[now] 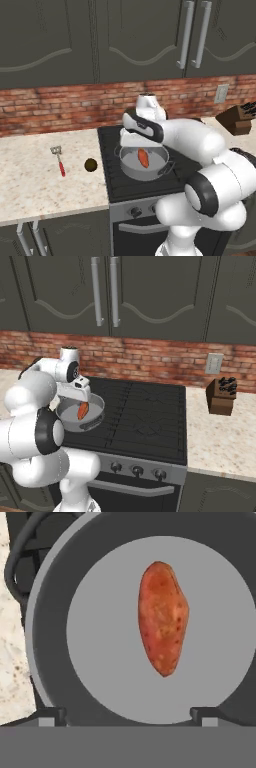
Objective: Put the avocado and sweet potato in the pot. Retrieve the spatula and lightly stir the vegetables in the pot.
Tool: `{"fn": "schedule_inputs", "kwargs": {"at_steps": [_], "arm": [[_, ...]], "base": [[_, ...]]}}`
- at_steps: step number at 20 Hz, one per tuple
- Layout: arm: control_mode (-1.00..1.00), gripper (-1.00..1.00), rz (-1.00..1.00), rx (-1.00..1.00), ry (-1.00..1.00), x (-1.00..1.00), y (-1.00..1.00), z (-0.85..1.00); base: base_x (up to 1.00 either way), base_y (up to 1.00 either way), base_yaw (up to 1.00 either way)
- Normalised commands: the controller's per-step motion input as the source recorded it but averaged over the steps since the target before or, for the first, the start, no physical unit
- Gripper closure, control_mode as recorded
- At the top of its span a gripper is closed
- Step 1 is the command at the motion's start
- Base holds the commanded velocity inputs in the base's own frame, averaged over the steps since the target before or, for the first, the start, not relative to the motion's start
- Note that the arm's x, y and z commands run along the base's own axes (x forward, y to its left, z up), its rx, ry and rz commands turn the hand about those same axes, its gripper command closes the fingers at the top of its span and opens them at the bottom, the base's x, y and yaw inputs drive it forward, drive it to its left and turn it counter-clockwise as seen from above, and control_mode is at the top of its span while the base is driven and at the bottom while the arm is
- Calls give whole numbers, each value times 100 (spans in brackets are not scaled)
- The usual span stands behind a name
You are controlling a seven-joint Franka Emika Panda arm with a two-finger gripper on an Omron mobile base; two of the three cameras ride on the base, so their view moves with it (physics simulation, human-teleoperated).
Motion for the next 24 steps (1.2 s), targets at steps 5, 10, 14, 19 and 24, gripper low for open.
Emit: {"fn": "schedule_inputs", "kwargs": {"at_steps": [5, 10, 14, 19, 24], "arm": [[-100, -100, 2, 0, -8, -38, 79, 58], [-100, -100, 11, 0, -18, 0, 100, 35], [-100, -100, 7, 0, -18, 2, 100, 17], [-100, -100, 0, -1, -4, 28, 93, -31], [-100, -100, -1, -5, 0, 49, 16, -58]], "base": [[0, 0, 0], [0, 0, 0], [0, 0, 0], [0, 0, 0], [0, 0, 0]]}}
